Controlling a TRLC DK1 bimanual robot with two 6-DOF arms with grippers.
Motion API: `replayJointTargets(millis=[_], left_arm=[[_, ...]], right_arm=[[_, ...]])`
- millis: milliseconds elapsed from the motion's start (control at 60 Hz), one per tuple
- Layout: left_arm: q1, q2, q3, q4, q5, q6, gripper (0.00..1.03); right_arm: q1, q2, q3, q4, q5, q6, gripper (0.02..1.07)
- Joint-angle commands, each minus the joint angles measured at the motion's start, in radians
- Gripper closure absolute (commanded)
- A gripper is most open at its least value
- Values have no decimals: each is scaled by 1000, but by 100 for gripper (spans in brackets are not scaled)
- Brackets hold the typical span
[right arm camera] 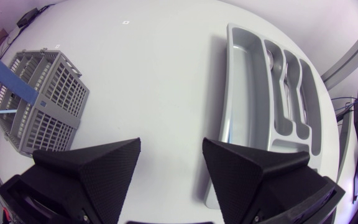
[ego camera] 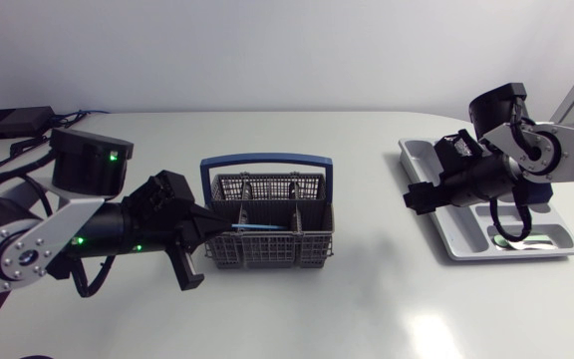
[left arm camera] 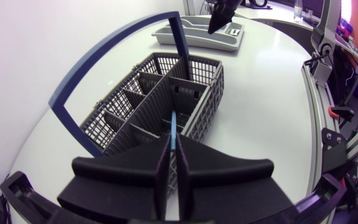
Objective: Unload the cutlery basket into the drawer organizer.
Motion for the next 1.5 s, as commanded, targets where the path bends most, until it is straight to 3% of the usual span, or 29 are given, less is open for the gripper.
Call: replayJointTargets(millis=[0,283,417,650,867,1083,1483], left_arm=[[-13,-24,107,-63,1,8,100],[-30,75,501,-471,-3,69,100],[-41,125,638,-609,-22,86,100],[-82,193,840,-846,-22,69,100],[-133,253,905,-933,93,-22,100],[-145,351,940,-964,237,-101,100],[-144,450,1041,-1056,333,-166,100]], right_arm=[[9,-24,-27,2,8,-4,34],[80,-104,-61,-1,5,-75,30],[164,-216,-91,-4,-6,-115,24],[353,-404,-94,-33,-57,-126,23],[554,-483,-96,-44,-78,-122,23],[644,-495,-113,-26,-113,-124,24],[658,-454,-174,85,-124,-141,62]])
